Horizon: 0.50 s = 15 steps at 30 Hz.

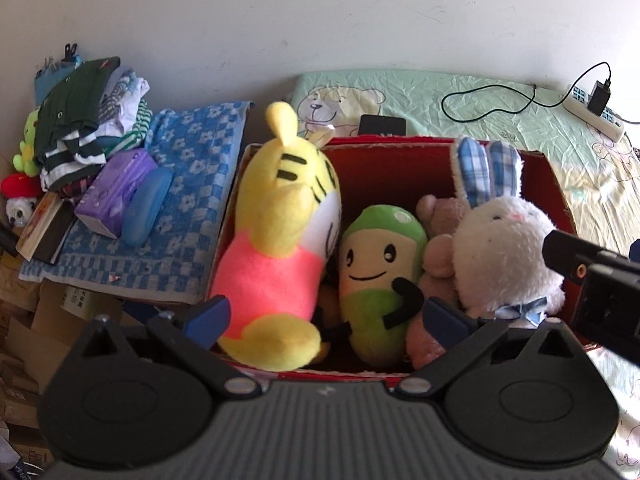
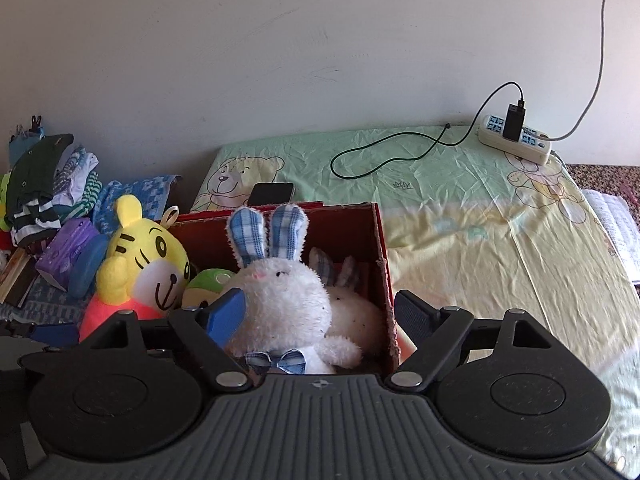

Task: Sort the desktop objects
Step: 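Bring the open right gripper back above the filled red box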

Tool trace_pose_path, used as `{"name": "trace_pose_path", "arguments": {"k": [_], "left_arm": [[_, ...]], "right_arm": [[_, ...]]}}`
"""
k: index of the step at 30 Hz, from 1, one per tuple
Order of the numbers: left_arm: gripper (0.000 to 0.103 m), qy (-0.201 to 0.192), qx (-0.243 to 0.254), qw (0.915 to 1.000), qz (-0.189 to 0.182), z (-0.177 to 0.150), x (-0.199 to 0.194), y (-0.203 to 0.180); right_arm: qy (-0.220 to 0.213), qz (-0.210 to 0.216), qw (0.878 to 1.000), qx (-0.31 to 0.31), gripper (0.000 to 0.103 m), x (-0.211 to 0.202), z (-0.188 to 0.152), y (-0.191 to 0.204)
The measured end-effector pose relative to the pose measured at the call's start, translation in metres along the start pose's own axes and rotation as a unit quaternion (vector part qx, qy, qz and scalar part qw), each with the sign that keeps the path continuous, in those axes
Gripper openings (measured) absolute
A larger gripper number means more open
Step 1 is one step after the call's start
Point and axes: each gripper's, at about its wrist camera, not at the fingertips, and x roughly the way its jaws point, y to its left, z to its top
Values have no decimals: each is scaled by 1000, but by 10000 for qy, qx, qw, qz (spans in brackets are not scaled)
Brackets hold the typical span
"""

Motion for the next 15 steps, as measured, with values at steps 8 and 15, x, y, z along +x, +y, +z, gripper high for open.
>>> {"name": "trace_pose_path", "arguments": {"k": [8, 15], "left_arm": [[102, -187, -76, 9989, -414, 0, 0, 18], [102, -319, -191, 9979, -532, 2, 0, 27]], "right_arm": [[166, -128, 9997, 102, 84, 10, 2, 8], [126, -135, 9996, 193, 84, 10, 4, 14]]}}
